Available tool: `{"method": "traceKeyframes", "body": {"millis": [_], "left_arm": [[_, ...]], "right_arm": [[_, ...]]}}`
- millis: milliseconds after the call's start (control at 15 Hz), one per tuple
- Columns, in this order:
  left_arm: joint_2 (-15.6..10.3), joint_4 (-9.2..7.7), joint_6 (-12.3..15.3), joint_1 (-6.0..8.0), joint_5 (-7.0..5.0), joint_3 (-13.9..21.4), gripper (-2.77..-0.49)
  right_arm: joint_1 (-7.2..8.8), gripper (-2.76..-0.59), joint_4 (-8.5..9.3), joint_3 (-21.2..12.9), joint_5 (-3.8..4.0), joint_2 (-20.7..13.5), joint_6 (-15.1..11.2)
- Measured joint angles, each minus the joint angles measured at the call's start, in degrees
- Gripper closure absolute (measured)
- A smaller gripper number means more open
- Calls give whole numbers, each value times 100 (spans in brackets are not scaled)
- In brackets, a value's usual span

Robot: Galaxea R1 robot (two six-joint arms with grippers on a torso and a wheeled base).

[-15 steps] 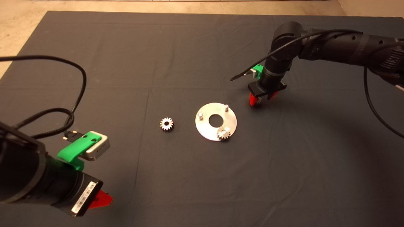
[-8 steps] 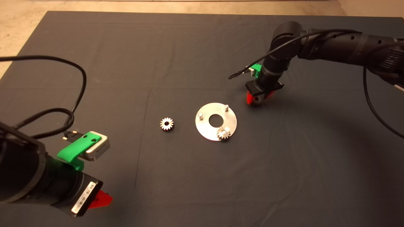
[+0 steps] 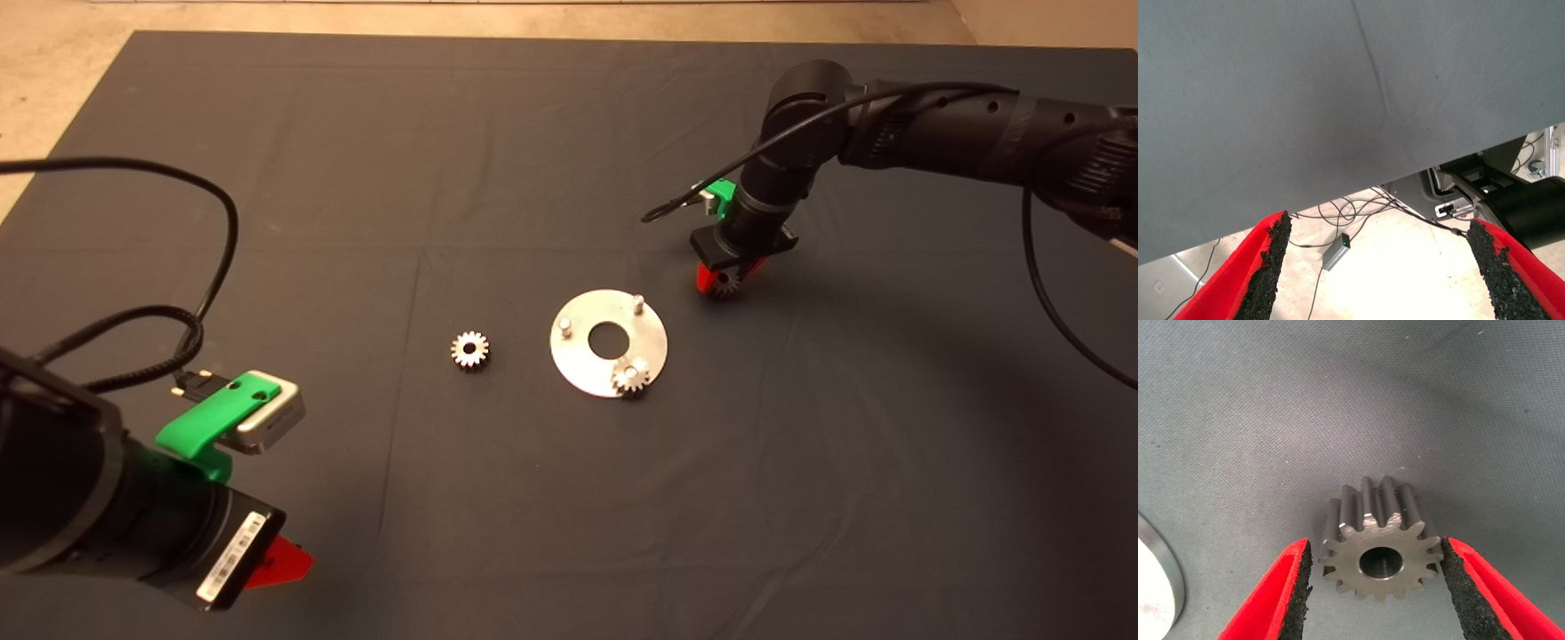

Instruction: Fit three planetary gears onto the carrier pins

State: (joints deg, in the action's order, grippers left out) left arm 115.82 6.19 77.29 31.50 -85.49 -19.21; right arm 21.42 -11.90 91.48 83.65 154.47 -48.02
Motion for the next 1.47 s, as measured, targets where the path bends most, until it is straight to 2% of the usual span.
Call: {"method": "traceKeyframes", "body": {"millis": [267,933,1067,1200,1333,1467], "left_arm": [[0,-5,0,0,2,0,-189],[-30,-13,0,0,44,0,-189],[-33,-13,0,0,41,0,-189],[-30,-16,0,0,44,1,-189],[-30,-16,0,0,49,0,-189],[-30,-14,0,0,46,0,-189]], "right_arm": [[0,-116,0,0,-2,-5,0],[0,-105,0,-7,0,-5,-2],[-1,-103,0,-95,5,-20,-5],[-1,-102,0,-353,16,-39,-18],[5,-102,120,-531,16,-32,-32],[95,-102,377,-692,39,-41,-51]]}}
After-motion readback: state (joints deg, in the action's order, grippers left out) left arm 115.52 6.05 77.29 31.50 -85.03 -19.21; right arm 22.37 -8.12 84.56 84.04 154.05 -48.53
